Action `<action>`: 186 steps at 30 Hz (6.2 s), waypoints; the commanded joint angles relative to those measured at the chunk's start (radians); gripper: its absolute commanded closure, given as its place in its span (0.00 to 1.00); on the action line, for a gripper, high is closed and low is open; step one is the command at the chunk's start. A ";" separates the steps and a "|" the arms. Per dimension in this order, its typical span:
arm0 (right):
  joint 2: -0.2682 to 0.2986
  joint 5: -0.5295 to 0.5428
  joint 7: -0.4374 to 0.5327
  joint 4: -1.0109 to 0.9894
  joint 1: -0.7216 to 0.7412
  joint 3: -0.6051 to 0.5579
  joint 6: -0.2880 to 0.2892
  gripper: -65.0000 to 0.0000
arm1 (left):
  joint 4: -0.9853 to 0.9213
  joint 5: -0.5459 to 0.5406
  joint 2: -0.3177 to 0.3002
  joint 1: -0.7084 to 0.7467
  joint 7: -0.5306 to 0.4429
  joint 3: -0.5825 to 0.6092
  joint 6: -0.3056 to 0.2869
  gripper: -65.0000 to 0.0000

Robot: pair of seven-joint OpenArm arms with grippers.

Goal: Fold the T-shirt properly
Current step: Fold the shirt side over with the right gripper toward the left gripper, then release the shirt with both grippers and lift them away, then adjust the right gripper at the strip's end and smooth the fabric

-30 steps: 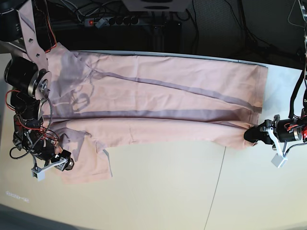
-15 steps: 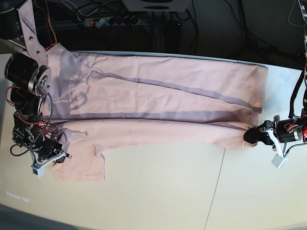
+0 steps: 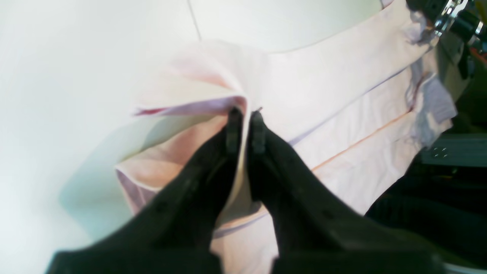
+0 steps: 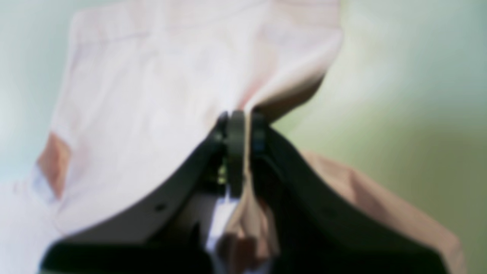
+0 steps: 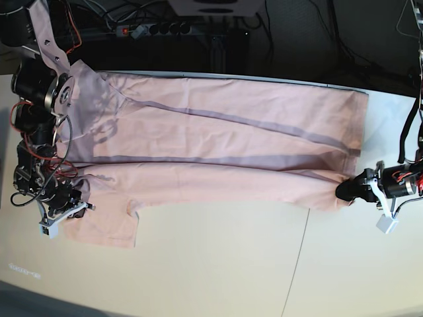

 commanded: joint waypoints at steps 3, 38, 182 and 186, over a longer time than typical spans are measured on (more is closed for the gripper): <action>0.021 0.078 -0.040 0.156 -0.042 0.000 0.076 1.00 | 0.034 -0.028 -0.032 -0.024 -0.005 -0.011 -0.017 1.00; 0.163 0.469 -0.231 0.845 -0.658 0.005 0.090 1.00 | 0.277 -0.085 -0.137 0.189 0.151 -0.013 -0.017 1.00; -0.007 0.485 -0.312 1.181 -1.045 0.158 0.083 0.66 | 0.278 -0.085 -0.103 0.200 0.178 -0.283 -0.017 0.67; -0.007 0.491 -0.293 1.182 -1.045 0.161 0.083 0.49 | 0.278 -0.085 -0.104 0.200 0.178 -0.283 -0.017 0.67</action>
